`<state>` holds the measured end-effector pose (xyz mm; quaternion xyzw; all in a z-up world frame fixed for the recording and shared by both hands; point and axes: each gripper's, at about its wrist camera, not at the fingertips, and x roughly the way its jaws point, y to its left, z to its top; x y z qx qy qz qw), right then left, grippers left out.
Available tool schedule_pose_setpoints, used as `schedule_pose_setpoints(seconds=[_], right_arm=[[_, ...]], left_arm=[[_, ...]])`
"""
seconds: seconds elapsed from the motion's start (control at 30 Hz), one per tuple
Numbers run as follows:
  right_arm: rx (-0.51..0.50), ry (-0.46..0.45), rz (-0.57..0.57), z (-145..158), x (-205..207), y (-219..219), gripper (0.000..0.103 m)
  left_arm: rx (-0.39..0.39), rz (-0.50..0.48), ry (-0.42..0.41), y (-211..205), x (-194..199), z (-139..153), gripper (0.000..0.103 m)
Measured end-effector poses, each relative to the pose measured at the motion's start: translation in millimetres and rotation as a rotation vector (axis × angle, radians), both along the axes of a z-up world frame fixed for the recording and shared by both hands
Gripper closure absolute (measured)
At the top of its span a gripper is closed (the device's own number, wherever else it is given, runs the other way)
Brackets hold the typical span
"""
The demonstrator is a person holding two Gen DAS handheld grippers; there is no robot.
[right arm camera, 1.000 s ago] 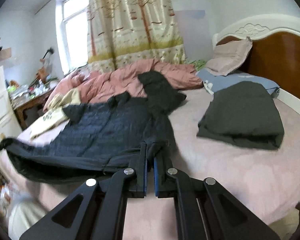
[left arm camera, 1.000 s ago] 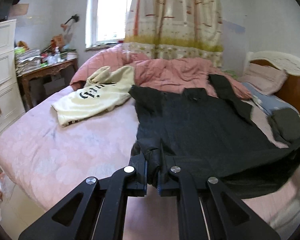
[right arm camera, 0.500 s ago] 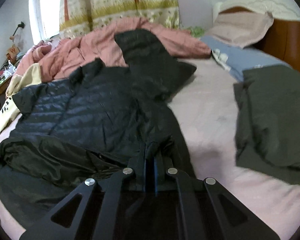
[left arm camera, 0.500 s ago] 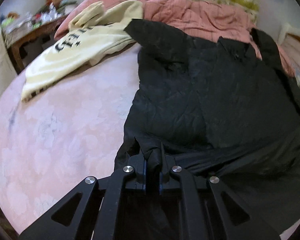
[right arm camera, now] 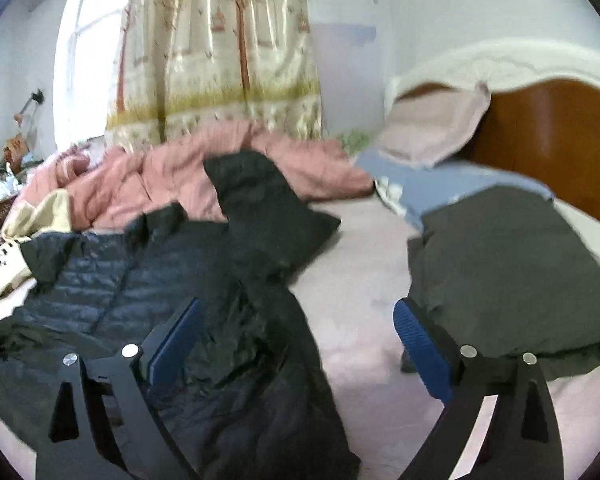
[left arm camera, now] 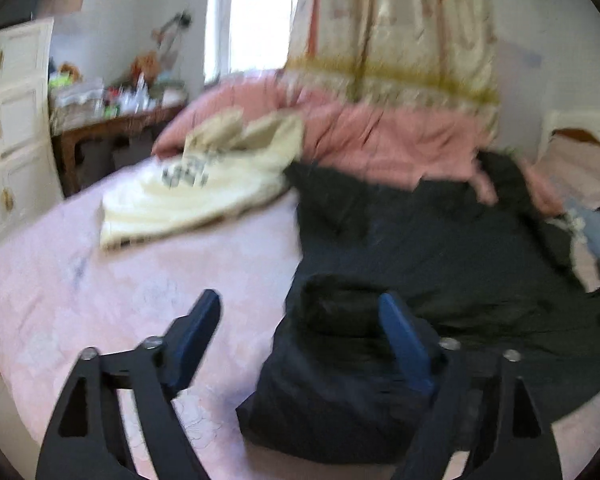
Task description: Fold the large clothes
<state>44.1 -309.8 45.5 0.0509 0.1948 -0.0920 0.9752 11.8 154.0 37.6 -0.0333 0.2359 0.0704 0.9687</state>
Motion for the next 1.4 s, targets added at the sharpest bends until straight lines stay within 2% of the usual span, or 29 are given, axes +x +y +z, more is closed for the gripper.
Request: schedule_pose_setpoints(seconds=[0.07,0.1,0.17,0.2,0.23,0.3,0.43,0.53,0.67,0.73,0.77,0.87,0.93,0.97,1.07,1.13,1.23,1.27,1.3,1.33,1.37,1.4], right_arm=[[0.029,-0.022,0.043,10.8,-13.0,6.3,0.002],[0.042,-0.024,0.076,14.6,-17.7,11.7,0.000],[0.053,0.001,0.165,18.2,-21.5,28.5,0.000],[0.049,0.050,0.236,16.7,-17.2,42.1,0.000],[0.043,0.089,0.274,13.1,-13.5,50.3,0.000],[0.020,0.191,0.317,-4.1,-0.6,68.3,0.000],[0.007,0.397,0.305,-55.8,19.0,77.6,0.000],[0.006,0.453,0.288,-75.9,10.8,67.3,0.000],[0.018,0.490,0.325,-84.0,-12.9,60.2,0.000],[-0.024,0.486,0.340,-81.9,-25.2,61.1,0.000],[-0.040,0.459,0.329,-77.9,-29.6,60.8,0.000],[-0.063,0.292,0.287,-43.8,-39.4,59.7,0.000],[-0.064,0.222,0.275,-22.2,-33.5,60.4,0.000],[-0.056,0.218,0.284,-14.9,-25.1,61.3,0.000],[0.000,0.351,0.392,-18.6,16.5,67.7,0.000],[0.024,0.404,0.394,-34.4,42.6,68.1,0.000],[0.005,0.448,0.281,-68.3,70.8,50.6,0.000],[-0.003,0.471,0.242,-78.8,75.8,42.1,0.001],[0.012,0.481,0.203,-85.5,77.8,31.2,0.001],[0.099,0.468,0.179,-86.2,75.9,12.5,0.001],[0.160,0.457,0.150,-85.8,72.1,-2.5,0.001],[0.177,0.462,0.077,-85.0,67.7,-16.9,0.001]], left_arm=[[0.012,-0.093,-0.040,-17.2,-12.8,12.0,0.007],[0.023,-0.160,-0.016,-31.7,-13.6,16.7,0.004],[0.034,-0.261,0.081,-56.1,-5.4,17.0,0.001],[0.027,-0.294,0.159,-69.2,4.6,11.8,0.001],[0.019,-0.303,0.228,-79.1,14.7,4.5,0.001],[0.014,-0.261,0.312,-92.1,30.8,-13.2,0.001],[0.047,-0.173,0.395,-94.7,39.2,-47.8,0.001],[0.008,-0.159,0.446,-87.0,29.6,-72.1,0.001],[0.010,-0.167,0.439,-76.4,-0.8,-74.7,0.001],[-0.015,-0.167,0.401,-71.7,-12.1,-66.3,0.002],[-0.032,-0.170,0.373,-69.2,-15.7,-60.0,0.002],[-0.057,-0.172,0.259,-63.3,-17.4,-30.4,0.002],[-0.034,-0.147,0.234,-62.8,-0.1,-15.9,0.002],[-0.030,-0.147,0.244,-61.5,12.9,-13.7,0.002],[-0.042,-0.117,0.335,-49.7,58.0,-25.6,0.002],[-0.047,-0.063,0.373,-35.3,76.8,-42.1,0.002],[-0.032,0.019,0.423,-8.9,87.5,-72.2,0.004],[-0.055,0.021,0.427,-1.9,83.7,-80.7,0.003],[-0.112,0.011,0.423,8.7,79.5,-88.2,0.003],[-0.187,0.010,0.418,20.3,74.6,-92.1,0.003],[-0.212,0.024,0.412,27.1,68.9,-92.1,0.003],[-0.211,0.039,0.404,30.6,64.1,-88.8,0.003]])
